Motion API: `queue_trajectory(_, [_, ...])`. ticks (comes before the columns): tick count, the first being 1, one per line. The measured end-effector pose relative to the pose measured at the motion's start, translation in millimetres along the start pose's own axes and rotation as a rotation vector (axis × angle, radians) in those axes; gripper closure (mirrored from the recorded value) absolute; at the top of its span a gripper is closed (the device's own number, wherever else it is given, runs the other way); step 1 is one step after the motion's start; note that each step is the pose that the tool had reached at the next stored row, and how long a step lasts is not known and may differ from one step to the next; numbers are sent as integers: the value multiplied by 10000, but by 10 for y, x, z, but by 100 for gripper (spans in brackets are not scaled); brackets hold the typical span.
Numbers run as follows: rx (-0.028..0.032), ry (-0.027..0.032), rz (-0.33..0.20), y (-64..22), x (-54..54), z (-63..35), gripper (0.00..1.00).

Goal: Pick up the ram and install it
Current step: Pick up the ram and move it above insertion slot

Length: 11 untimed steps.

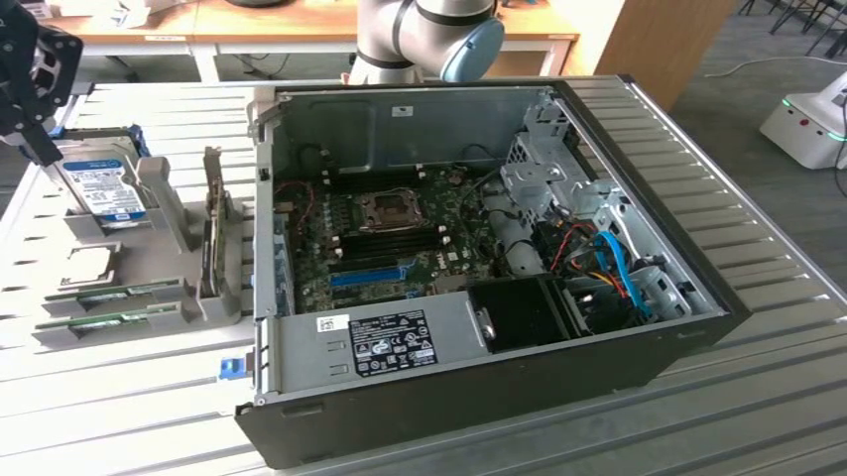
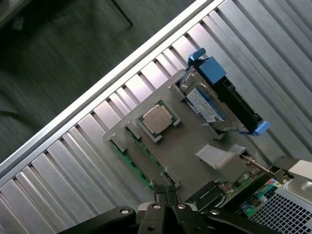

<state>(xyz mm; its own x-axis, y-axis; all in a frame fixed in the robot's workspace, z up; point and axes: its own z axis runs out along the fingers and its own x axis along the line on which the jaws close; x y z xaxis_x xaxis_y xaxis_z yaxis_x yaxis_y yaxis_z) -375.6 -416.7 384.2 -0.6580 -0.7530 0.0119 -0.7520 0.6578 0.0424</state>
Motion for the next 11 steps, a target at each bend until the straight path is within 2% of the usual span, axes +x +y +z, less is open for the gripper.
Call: queue_trajectory(11, [17,62,-1459,0,0,6,90])
